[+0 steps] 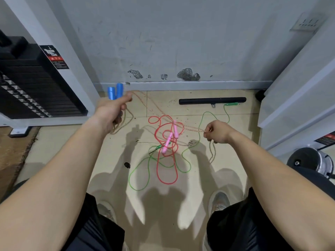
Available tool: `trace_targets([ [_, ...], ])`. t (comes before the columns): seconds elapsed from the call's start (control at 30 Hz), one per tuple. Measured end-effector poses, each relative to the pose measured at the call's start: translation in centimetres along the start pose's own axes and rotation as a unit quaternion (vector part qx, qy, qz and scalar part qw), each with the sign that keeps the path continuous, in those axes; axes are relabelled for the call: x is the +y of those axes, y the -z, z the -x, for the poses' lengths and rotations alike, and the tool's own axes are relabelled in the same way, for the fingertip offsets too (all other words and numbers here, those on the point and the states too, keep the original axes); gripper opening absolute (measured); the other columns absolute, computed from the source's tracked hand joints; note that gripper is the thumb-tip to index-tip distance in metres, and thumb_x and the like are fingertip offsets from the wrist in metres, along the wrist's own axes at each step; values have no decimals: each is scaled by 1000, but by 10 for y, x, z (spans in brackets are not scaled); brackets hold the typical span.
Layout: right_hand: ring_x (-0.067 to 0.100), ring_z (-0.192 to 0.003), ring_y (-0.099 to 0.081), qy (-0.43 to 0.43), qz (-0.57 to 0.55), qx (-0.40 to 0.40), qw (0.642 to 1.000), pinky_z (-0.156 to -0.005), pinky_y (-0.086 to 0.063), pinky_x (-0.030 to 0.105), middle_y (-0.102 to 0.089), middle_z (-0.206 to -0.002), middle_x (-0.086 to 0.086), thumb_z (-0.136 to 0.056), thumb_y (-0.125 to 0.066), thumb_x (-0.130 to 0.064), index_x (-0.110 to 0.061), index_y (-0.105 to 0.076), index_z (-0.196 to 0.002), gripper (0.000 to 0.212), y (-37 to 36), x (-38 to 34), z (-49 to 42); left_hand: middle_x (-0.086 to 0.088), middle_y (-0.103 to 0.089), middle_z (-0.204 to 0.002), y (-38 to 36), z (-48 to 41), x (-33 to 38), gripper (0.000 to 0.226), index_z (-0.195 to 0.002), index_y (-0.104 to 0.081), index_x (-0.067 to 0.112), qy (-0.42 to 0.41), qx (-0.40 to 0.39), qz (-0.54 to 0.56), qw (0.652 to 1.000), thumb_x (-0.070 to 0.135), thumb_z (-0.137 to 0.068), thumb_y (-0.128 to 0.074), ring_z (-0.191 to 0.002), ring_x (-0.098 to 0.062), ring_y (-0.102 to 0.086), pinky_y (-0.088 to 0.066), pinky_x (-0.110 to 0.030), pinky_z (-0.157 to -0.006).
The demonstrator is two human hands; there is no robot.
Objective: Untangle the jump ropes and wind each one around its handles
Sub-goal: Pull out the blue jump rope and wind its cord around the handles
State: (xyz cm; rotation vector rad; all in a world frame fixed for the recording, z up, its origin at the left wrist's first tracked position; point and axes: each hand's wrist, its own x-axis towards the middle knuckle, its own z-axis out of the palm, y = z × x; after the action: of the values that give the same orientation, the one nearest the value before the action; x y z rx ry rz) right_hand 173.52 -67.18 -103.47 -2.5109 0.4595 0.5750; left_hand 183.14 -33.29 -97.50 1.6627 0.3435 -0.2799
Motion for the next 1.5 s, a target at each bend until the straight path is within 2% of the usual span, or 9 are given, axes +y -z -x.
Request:
trace_targets([
  [0.1, 26, -92, -67, -36, 47, 85, 995, -86, -57, 40, -73, -101, 1, -91, -55, -23, -27, -65, -87, 12, 7, -3, 0, 4, -47, -54, -15, 13, -4, 30, -86, -65, 16, -43, -18, -153, 987, 44, -85, -75, -42, -12, -28, -22, -20, -39],
  [0.3, 26, -132, -50, -28, 73, 52, 996, -104, -46, 37, -44, -152, 7, -83, -55, -12, -23, -39, -152, 72, 10, -29, 9, 6, -50, -55, -40, 39, 3, 26, -87, -64, 17, -55, -102, -73, 991, 42, -93, -67, -48, -11, -35, -28, -20, -42],
  [0.43, 14, -109, -60, 133, -244, 6, 961, -85, -45, 12, -65, -132, 6, -91, -60, -11, -16, -60, -135, 45, 1, -85, 35, 1, -54, -63, -59, 54, 6, 29, -86, -55, 18, 26, -205, 53, 977, 43, -100, -55, -45, -11, -34, -30, -21, -45],
  [0.57, 20, -89, -67, 162, -403, -162, 886, -85, -44, 36, -72, -100, 3, -87, -55, -47, -23, -65, -108, 34, -17, -121, 52, -2, -64, -73, -74, 63, 7, 25, -92, -54, 15, 77, -216, 199, 953, 36, -104, -48, -56, -15, -55, -49, -22, -49],
  [0.67, 25, -69, -65, 170, -432, -182, 867, -71, -51, 33, -66, -77, 9, -101, -49, -45, -12, -60, -106, 35, -28, -125, 54, 0, -73, -85, -79, 62, 5, 23, -92, -54, 18, 64, -172, 207, 961, 36, -105, -47, -64, -12, -65, -52, -25, -60],
  [0.9, 11, -50, -32, 213, -399, 1, 892, -48, -26, 28, -43, -56, -6, -106, -45, -26, -15, -63, -96, 23, -22, -122, 45, 6, -72, -91, -72, 54, 5, 20, -99, -67, 23, 42, -124, 158, 979, 40, -100, -56, -65, -7, -61, -40, -22, -63],
  [1.1, 14, -49, -33, 187, -416, -1, 890, -44, -26, 24, -48, -60, 2, -104, -47, -20, -18, -67, -89, 25, -6, -119, 46, 5, -71, -73, -63, 56, 10, 16, -102, -71, 15, 52, -119, 202, 971, 23, -89, -75, -64, -7, -68, -55, -16, -63],
  [1.33, 4, -50, -34, 219, -311, 31, 924, -55, -27, 27, -38, -56, -14, -102, -51, -24, -20, -73, -85, 27, 2, -112, 42, -4, -71, -94, -58, 52, 4, 22, -103, -65, 16, 48, -129, 178, 974, 15, -85, -77, -76, -16, -73, -57, -21, -66],
  [1.5, 9, -51, -37, 237, -159, 5, 958, -53, -30, 28, -41, -55, -12, -100, -53, -29, -29, -69, -77, 29, 11, -108, 44, 5, -70, -104, -40, 35, -1, 25, -102, -69, 21, -120, -52, -137, 982, 36, -84, -77, -100, -11, -65, -49, -26, -90],
])
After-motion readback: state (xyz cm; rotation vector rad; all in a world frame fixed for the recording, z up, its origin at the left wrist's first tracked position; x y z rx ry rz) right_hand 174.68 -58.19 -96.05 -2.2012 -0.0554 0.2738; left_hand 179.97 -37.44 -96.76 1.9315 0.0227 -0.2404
